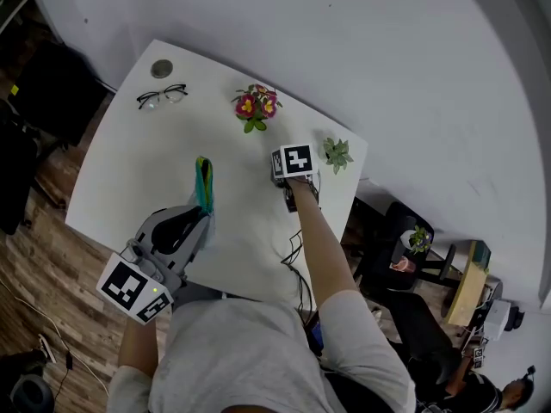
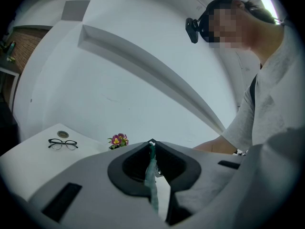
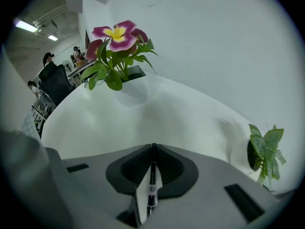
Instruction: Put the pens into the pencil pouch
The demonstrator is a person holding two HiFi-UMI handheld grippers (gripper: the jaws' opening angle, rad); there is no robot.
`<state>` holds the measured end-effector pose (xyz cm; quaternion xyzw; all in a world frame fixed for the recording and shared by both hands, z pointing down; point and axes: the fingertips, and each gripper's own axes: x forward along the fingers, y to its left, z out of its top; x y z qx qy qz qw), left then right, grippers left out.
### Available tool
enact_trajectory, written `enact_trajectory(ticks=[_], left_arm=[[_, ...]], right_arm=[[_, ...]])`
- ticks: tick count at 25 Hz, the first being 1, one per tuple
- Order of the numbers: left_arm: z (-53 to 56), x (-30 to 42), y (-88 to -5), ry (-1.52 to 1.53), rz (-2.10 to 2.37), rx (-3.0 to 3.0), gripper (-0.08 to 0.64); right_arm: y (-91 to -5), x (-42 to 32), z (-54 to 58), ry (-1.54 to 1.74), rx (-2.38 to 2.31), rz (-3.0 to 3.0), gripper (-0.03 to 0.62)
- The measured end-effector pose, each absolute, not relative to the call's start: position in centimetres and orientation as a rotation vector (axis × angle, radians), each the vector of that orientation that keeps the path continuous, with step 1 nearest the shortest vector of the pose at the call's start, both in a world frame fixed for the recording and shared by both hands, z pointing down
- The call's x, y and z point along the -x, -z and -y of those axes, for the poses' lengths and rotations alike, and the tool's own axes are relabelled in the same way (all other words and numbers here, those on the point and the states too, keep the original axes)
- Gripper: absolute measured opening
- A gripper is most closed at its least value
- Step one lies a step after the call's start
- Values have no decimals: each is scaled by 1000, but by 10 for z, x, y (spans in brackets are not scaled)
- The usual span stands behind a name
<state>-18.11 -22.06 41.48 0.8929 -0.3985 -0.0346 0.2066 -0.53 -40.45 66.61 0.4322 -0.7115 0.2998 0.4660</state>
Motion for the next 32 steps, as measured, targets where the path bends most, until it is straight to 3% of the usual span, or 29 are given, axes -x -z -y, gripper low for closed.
enact_trajectory(ticks=[13, 32], left_arm=[[218, 163, -404, 91, 1055, -2542, 55], [199, 83, -381, 62, 911, -2725, 55]], right_arm=[[-574, 16, 400, -794, -1295, 2129, 54], [-409, -24, 310, -524, -1501, 2678, 54]])
